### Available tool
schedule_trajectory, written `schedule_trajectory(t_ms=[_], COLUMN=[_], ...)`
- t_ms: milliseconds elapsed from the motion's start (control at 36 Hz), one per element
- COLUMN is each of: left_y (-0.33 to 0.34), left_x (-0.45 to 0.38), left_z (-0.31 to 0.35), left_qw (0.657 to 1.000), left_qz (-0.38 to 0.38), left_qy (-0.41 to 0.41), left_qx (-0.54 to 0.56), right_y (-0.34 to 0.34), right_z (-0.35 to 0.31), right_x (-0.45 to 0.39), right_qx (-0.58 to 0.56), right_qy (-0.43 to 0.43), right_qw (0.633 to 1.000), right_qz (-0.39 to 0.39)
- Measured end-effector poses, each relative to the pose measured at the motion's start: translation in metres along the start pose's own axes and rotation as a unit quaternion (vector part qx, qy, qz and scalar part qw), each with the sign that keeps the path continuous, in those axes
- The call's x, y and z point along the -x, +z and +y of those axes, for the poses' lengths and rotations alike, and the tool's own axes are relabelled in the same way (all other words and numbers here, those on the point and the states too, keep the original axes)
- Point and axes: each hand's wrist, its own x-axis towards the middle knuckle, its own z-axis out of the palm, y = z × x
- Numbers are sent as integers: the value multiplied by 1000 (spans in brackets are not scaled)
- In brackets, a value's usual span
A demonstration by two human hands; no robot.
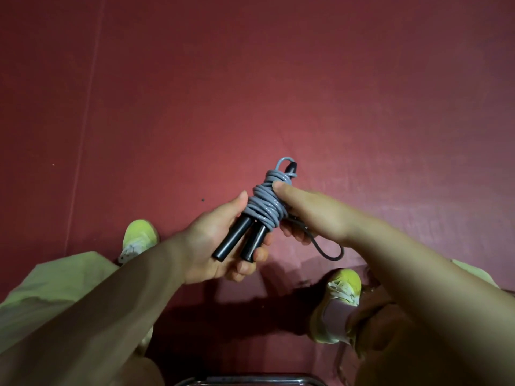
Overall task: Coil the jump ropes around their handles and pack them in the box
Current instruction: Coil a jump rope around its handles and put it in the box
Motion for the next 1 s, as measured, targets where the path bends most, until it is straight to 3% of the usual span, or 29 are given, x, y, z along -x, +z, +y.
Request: schedule_trajectory(t_ms=[139,444,639,806,1000], left_y=[-1,-16,-17,-5,-5], left_x=[-6,-5,-6,-12,-9], left_z=[-5,-4,-5,-9,-3], left_qw=[987,921,937,973,969], left_qz=[119,172,137,122,127], left_qy=[30,106,161,172,211], left_qx=[-104,-332,-277,-97,-30], right_y=[2,-14,-15,-12,-20], right_z=[4,7,5,5,0], right_x=[-3,-1,1,1,7], right_qx=[32,32,-3,-18,-45], right_qy=[34,37,16,-9,-18], right_qw=[999,998,999,999,993], right_qz=[-3,-44,-41,-31,-109])
